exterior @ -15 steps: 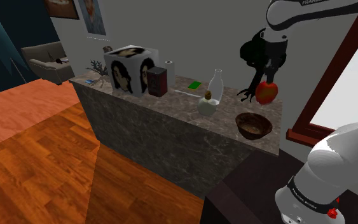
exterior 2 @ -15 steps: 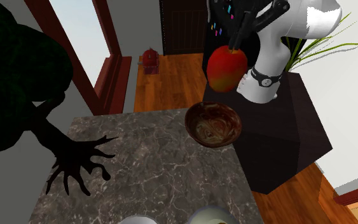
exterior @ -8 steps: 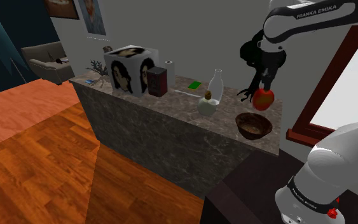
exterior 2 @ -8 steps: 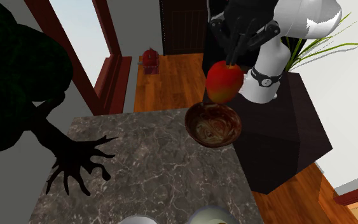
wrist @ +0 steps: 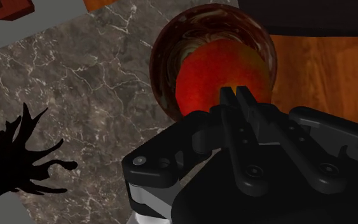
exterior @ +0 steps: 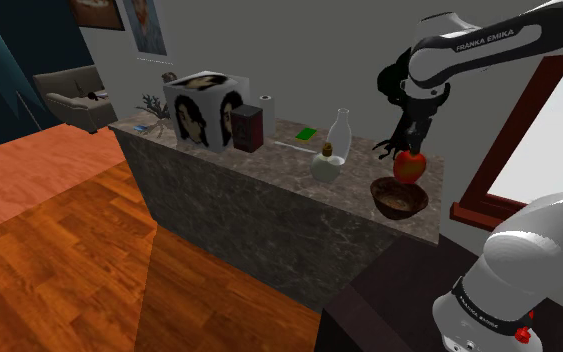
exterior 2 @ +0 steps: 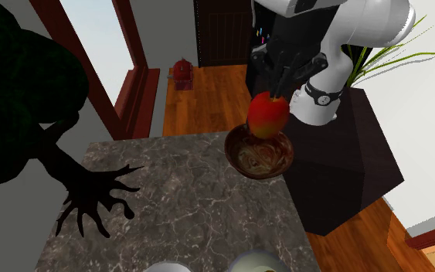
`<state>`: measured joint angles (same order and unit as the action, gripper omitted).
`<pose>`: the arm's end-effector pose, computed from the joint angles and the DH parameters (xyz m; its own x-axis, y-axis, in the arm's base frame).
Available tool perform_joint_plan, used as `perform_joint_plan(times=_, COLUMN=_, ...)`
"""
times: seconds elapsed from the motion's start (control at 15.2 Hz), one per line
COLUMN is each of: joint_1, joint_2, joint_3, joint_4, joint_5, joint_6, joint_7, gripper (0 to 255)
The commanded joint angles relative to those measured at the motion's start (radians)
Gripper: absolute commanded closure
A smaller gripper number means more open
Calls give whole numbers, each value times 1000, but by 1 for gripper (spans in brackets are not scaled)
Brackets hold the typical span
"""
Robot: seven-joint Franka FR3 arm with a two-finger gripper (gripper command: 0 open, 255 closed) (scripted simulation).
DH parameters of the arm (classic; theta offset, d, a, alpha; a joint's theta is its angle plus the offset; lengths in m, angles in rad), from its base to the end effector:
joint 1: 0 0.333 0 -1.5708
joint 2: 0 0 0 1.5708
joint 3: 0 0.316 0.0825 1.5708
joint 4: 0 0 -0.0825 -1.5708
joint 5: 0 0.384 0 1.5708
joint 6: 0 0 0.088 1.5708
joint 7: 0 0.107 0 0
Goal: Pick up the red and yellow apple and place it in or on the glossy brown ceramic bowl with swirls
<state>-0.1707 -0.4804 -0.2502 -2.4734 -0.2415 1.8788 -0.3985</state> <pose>0.3472 -0.1780 0.4471 0.9832 0.0947 -0.1562 0.1033 -0.9935 0.0475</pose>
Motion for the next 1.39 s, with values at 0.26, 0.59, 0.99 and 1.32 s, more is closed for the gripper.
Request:
perform_joint_plan(times=0.26, joint_1=-3, joint_2=27, joint_3=-11, joint_4=-62, joint_5=-9, joint_6=90, joint_7=8, gripper=255)
perform_joint_plan(times=0.59, joint_1=-3, joint_2=41, joint_3=-16, joint_4=-82, joint_5=-12, joint_6=124, joint_7=10, gripper=255)
perform_joint_plan(times=0.99, joint_1=-3, joint_2=41, joint_3=-16, joint_4=-82, joint_5=-12, joint_6=124, joint_7=10, gripper=0)
perform_joint_plan(times=1.32, joint_1=-3, joint_2=41, joint_3=-16, joint_4=-82, joint_5=-12, joint_6=124, joint_7=10, gripper=0)
